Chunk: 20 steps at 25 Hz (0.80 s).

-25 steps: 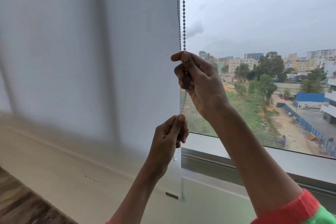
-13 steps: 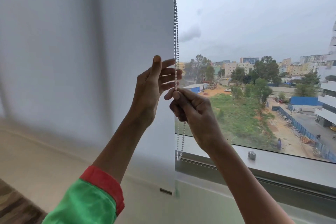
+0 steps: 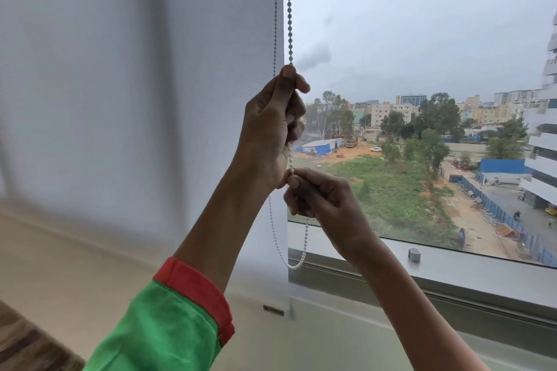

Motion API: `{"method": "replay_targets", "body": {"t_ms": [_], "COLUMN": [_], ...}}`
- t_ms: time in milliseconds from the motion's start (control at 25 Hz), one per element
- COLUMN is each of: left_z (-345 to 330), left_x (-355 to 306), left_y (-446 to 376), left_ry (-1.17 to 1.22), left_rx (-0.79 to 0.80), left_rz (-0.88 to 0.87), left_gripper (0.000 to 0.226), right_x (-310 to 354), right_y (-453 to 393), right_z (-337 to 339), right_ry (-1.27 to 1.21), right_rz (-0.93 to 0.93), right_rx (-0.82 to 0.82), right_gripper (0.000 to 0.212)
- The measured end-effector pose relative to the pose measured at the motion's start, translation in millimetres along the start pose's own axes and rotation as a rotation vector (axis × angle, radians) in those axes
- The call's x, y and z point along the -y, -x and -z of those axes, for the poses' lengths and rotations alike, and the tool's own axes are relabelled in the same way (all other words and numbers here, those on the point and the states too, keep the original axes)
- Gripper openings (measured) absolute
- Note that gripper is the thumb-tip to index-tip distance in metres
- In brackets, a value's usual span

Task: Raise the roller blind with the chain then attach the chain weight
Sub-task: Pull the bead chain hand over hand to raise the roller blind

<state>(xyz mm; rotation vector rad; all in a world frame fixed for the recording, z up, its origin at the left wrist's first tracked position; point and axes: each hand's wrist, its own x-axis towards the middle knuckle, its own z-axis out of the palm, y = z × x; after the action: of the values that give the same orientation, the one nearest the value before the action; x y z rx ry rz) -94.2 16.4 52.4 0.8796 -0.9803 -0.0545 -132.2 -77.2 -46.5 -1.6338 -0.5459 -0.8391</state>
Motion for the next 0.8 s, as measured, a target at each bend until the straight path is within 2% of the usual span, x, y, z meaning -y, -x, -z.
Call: {"method": "replay_targets", "body": {"t_ms": [120,200,360,600,800], "left_z": [12,23,27,44,55], "left_x": [15,25,47,78,85], "left_y": [20,30,51,80,75], "left_ry": [-0.098,-0.107,-0.149,-0.241,-0.302], "left_rx": [-0.034,-0.032,0.006,0.013,0.062], "left_rz": [-0.002,0.001,0.039,0.135,0.188], "left_gripper": [0.033,0.031,0.030,0.033,0.037], "right_x": [-7,-7,17,47,30], "right_y": [5,0,-38,-77,-62], "right_z": [11,18,14,-5,-15], "right_ry": [-0.038,-0.035,-0.072,-0.281,-0.153], "right_rz": [-0.159,-0.226,-0.141,-0.088,0.022], "right_rx": [0.113,0.123,0.041,-0.045,-0.176], "right_gripper": [0.020,0.029,0.031,0.030,0.024]}}
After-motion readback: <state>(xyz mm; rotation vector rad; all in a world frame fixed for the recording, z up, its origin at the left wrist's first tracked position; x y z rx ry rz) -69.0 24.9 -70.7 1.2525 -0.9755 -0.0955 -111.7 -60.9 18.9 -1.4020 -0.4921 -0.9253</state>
